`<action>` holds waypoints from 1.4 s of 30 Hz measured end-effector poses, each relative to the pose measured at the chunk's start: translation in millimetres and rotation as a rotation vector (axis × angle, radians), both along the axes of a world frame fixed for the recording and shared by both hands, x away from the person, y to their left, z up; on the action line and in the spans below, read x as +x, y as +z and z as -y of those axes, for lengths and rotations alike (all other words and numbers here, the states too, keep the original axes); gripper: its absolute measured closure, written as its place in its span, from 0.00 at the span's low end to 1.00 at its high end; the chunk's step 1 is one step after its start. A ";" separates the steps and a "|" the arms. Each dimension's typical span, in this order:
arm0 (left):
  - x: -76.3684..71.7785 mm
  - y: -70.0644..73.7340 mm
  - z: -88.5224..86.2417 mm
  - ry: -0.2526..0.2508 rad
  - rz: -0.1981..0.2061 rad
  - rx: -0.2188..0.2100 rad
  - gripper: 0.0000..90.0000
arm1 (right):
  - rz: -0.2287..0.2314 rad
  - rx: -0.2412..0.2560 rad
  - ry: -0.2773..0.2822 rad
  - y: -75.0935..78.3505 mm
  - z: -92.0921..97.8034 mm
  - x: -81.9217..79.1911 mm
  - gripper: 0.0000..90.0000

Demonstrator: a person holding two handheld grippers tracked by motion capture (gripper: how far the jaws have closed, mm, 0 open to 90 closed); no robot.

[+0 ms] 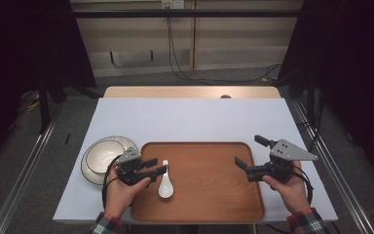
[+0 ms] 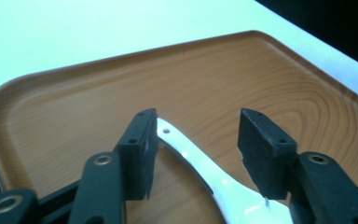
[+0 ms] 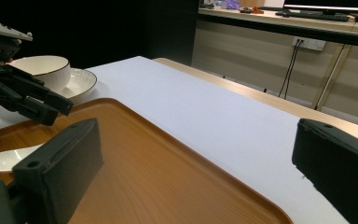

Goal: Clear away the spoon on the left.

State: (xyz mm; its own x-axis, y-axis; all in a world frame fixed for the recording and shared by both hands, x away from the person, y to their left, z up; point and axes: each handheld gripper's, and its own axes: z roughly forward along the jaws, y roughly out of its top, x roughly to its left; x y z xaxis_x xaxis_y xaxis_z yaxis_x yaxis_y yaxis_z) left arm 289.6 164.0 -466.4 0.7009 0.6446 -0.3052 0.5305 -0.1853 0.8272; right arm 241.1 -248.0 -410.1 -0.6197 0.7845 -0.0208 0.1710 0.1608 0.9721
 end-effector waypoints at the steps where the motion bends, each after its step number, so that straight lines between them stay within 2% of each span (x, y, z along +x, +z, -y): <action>1: 0.1 2.4 -0.6 0.005 0.007 -0.005 0.47 | -0.002 0.002 -0.004 -0.2 -0.2 -0.1 0.01; 5: 0.7 6.5 -1.6 0.006 0.032 -0.031 0.41 | -0.002 0.000 -0.007 -0.2 -0.4 0.0 0.01; 14: 0.7 15.2 -4.4 0.012 0.061 -0.047 0.31 | -0.005 0.001 -0.008 -0.5 -0.3 0.3 0.01; 16: 1.1 17.3 -5.3 0.008 0.069 -0.061 0.30 | -0.005 0.000 -0.008 -0.5 -0.3 0.3 0.01; 17: 0.5 19.2 -5.6 0.023 0.075 -0.052 0.29 | -0.006 0.000 -0.008 -0.5 -0.3 0.3 0.01; 18: 0.7 20.5 -6.6 0.016 0.077 -0.055 0.29 | -0.005 0.002 -0.009 -0.5 -0.2 0.4 0.01; 20: 0.5 23.5 -7.9 0.022 0.087 -0.052 0.27 | -0.006 0.003 -0.008 -0.5 0.1 0.3 0.01; 21: 0.9 24.4 -8.6 0.011 0.091 -0.069 0.26 | -0.006 0.002 -0.009 -0.5 0.3 0.3 0.01; 23: 0.9 26.9 -10.2 0.012 0.106 -0.064 0.25 | -0.007 0.001 -0.010 -0.9 0.4 0.6 0.01; 24: 0.7 29.6 -11.6 0.024 0.115 -0.067 0.24 | -0.010 0.001 -0.012 -1.3 0.7 0.8 0.01; 30: 1.2 35.5 -16.7 0.045 0.144 -0.074 0.21 | -0.009 0.003 -0.009 -1.1 0.9 0.9 0.01; 32: 2.0 38.1 -20.5 0.048 0.151 -0.094 0.20 | -0.012 0.005 -0.007 -1.1 1.1 0.8 0.01; 33: 1.6 39.6 -21.9 0.060 0.154 -0.080 0.20 | -0.012 0.005 -0.007 -1.0 1.2 0.8 0.01; 37: 1.6 42.3 -25.0 0.070 0.158 -0.085 0.19 | -0.013 0.002 -0.012 -0.9 1.3 0.7 0.01; 42: 2.2 46.8 -31.0 0.075 0.185 -0.088 0.19 | -0.010 0.005 -0.016 -0.9 2.3 0.9 0.01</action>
State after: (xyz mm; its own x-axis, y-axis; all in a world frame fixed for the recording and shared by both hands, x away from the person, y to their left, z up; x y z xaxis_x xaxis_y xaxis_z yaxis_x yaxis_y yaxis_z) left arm 291.8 195.0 -419.6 0.7012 0.6738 -0.2331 0.3775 -0.0734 0.9231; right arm 242.0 -250.3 -411.0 -0.6071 0.7946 -0.0108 0.1828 0.1529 0.9712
